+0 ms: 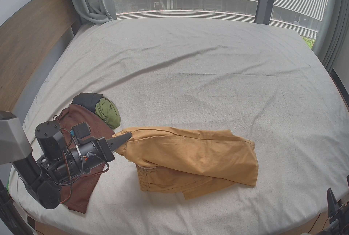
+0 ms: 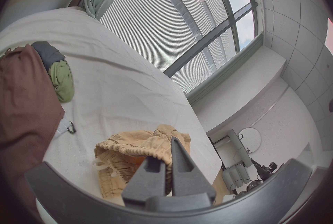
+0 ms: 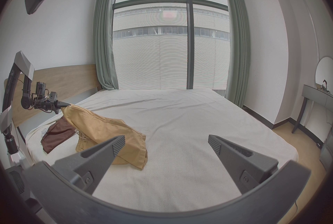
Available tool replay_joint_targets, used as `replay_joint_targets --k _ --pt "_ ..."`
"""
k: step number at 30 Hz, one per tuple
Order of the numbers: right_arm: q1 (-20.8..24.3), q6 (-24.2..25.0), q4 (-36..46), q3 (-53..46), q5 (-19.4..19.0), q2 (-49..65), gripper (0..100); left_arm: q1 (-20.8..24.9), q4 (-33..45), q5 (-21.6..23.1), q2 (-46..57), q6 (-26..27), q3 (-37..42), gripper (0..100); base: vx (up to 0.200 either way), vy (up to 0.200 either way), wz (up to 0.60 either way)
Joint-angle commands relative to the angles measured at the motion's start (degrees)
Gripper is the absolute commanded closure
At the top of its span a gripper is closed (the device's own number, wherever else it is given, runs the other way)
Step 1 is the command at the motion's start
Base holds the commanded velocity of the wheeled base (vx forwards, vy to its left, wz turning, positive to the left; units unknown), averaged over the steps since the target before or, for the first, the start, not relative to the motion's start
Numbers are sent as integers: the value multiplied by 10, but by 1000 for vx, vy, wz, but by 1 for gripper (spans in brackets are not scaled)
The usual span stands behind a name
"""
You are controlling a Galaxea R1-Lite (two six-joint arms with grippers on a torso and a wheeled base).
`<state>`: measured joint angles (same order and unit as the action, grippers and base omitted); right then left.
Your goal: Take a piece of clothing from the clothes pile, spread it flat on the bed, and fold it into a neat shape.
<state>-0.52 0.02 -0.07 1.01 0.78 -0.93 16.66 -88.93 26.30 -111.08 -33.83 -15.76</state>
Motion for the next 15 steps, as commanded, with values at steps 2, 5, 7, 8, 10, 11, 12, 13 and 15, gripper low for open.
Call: replay_joint_targets --k 2,5,7,8,10,11,12,13,15 --pt "-1 0 0 -9 0 9 0 -20 0 3 -8 19 6 100 0 0 0" --pt "-1 0 0 -9 0 9 0 -23 -1 4 -13 25 3 100 0 0 0" --pt "-1 0 0 -9 0 9 0 -24 -1 6 -15 26 -1 100 0 0 0" --pt "-1 0 0 -9 0 9 0 -24 -1 6 -15 26 -1 100 0 0 0" --pt "-1 0 0 -9 0 9 0 -26 -1 6 -16 26 -1 100 0 0 0" --pt "-1 0 0 -9 0 9 0 -26 -1 6 -16 27 2 100 0 0 0" --pt "-1 0 0 -9 0 9 0 -26 -1 6 -16 27 2 100 0 0 0" --pt "-1 0 0 -9 0 9 0 -35 -1 6 -16 32 4 100 0 0 0" --pt "-1 0 0 -9 0 9 0 -46 0 6 -19 46 4 100 0 0 0"
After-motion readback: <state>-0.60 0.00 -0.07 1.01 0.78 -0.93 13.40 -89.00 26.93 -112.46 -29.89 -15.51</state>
